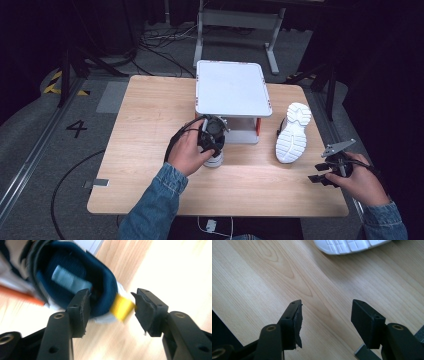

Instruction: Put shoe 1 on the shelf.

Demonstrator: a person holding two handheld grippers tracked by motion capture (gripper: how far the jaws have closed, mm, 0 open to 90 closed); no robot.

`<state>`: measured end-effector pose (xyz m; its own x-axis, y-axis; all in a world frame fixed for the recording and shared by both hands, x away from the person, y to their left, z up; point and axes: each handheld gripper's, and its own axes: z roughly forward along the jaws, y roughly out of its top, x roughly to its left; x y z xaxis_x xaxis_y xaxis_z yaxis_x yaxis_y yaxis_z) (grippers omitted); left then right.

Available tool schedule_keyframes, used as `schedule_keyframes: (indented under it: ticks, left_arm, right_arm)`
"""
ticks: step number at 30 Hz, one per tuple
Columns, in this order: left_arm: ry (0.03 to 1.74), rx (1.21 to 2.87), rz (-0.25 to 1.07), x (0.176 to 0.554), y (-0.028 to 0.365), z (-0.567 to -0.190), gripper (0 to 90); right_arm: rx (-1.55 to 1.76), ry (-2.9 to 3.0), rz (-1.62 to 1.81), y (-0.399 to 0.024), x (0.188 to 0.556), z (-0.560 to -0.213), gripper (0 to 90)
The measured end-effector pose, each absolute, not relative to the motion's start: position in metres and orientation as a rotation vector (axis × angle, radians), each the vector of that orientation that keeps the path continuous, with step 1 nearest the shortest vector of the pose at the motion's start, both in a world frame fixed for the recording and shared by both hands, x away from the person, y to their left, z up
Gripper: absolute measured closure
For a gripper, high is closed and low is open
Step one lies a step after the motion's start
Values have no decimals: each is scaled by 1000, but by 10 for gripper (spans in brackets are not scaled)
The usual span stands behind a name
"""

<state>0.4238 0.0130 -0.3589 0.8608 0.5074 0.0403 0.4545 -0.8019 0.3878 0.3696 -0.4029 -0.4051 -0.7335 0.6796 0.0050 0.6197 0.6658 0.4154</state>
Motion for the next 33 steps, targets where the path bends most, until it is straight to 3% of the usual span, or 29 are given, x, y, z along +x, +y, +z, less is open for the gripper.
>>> schedule_keyframes:
  ticks: [1, 2, 8, 16, 25, 29, 33]
  left_arm:
    - [750, 2675, 207, 416, 17, -354, 481]
    - [775, 2688, 195, 408, 20, -350, 616]
    - [790, 2742, 52, 400, 17, -366, 709]
    - [769, 2767, 27, 418, 9, -397, 892]
    - [780, 2669, 150, 433, 10, -387, 899]
    - [785, 2664, 338, 439, 7, -387, 899]
    - [793, 2643, 376, 449, 5, -391, 898]
  right_arm:
    - [1071, 2728, 596, -403, 370, -405, 428]
    - [1051, 2737, 600, -400, 372, -404, 426]
    - [1019, 2748, 609, -392, 380, -402, 423]
    - [1000, 2773, 598, -385, 386, -406, 426]
    - [1035, 2763, 596, -394, 381, -408, 431]
    - [1047, 2769, 584, -395, 378, -411, 433]
    - [1061, 2767, 576, -397, 374, -412, 434]
